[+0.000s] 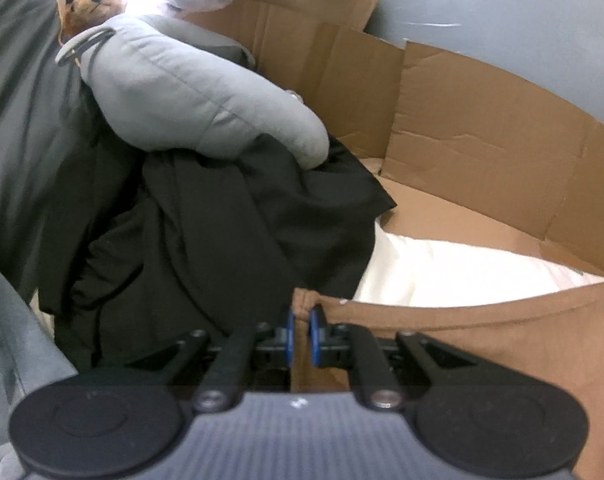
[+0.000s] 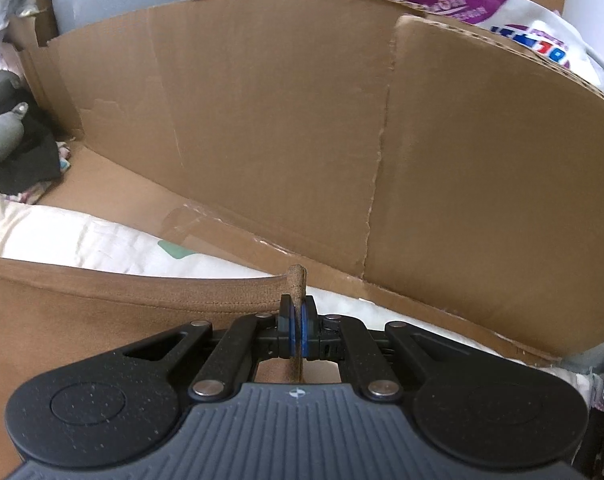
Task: Fold clothes
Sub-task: 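Lift the folded shirt with both tools and fold it over toward the collar, then open both tools, laying the folded shirt down on the sheet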
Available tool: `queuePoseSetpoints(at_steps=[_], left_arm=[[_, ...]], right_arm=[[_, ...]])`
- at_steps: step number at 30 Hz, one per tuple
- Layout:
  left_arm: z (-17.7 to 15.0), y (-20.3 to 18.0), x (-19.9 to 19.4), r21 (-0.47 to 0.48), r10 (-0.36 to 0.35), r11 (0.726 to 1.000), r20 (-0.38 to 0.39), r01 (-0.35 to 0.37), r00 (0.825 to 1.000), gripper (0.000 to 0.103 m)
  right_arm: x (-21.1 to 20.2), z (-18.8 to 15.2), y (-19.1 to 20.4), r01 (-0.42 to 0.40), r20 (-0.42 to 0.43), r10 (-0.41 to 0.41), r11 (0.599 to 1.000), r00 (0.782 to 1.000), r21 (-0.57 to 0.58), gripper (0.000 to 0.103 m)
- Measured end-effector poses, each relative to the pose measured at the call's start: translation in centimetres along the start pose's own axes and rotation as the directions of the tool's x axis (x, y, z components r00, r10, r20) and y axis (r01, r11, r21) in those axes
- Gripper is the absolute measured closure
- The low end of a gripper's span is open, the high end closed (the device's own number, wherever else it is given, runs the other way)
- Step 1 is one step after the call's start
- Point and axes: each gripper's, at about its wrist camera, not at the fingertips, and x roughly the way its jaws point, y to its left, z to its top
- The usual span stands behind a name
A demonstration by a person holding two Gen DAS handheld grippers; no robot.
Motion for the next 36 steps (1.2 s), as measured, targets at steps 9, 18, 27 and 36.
queuePoseSetpoints(at_steps=[9,18,27,36], left_arm=[[0.4,-0.3,1.3,-0.003,0.004,1.000,-0.024,-0.004,1.000,0.087],[-1.3,0.1,-4.2,-0.007,0.053,0.999,0.008,-0.053,0.999,0.064],[-4.5,2.5,-9.1,-0.097,0.045,0.994,-0.032,-0.047,0.998,0.063],[-10.4,1.7,-13.9,-0.125,-0.009,0.992,-0.134,-0.008,0.991,0.056]], right_arm=[[1.5,0.0,-0.1,0.047,-0.036,-0.047,0.999,0.998,0.004,0.100],[-3.8,-0.9,-2.4,-0.017,0.046,0.014,0.997,0.999,0.076,0.080],[-8.5,-5.0,-5.7,-0.055,0.011,0.054,0.992,0.998,0.118,0.078],[-12.9,-10.3,-6.4,-0.115,-0.026,0.122,0.973,0.992,0.202,0.068]])
